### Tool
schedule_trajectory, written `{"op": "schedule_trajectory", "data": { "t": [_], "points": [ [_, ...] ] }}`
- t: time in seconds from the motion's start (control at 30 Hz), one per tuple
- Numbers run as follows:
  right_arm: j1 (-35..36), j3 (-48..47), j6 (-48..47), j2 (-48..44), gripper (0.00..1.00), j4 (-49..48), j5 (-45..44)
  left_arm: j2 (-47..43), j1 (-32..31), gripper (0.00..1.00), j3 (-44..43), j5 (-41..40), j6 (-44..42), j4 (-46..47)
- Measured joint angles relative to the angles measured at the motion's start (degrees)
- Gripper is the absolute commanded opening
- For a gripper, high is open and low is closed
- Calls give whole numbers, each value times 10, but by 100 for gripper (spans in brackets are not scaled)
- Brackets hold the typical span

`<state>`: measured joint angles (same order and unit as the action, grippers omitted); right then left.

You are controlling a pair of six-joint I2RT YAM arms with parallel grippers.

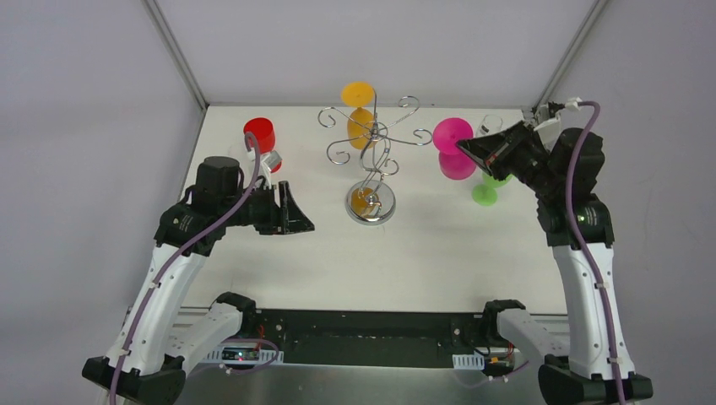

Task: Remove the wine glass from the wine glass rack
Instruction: Place the wine glass at the center of the board.

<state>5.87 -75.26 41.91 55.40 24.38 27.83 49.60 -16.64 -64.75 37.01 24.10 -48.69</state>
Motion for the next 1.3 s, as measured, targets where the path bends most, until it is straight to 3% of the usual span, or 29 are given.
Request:
{"op": "schedule_trajectory", "data": {
  "t": [0.43, 0.8, 1.3],
  "points": [
    [108, 92, -120, -92, 0, 39, 69, -10, -101, 52, 60, 4, 130, 113],
    [336, 140, -251, -106, 0, 57, 32, -44, -198, 52, 160, -21, 273, 235],
    [487, 170, -345, -84, 0, 27, -52, -80, -205, 54, 242, -45, 418, 360]
  ]
}}
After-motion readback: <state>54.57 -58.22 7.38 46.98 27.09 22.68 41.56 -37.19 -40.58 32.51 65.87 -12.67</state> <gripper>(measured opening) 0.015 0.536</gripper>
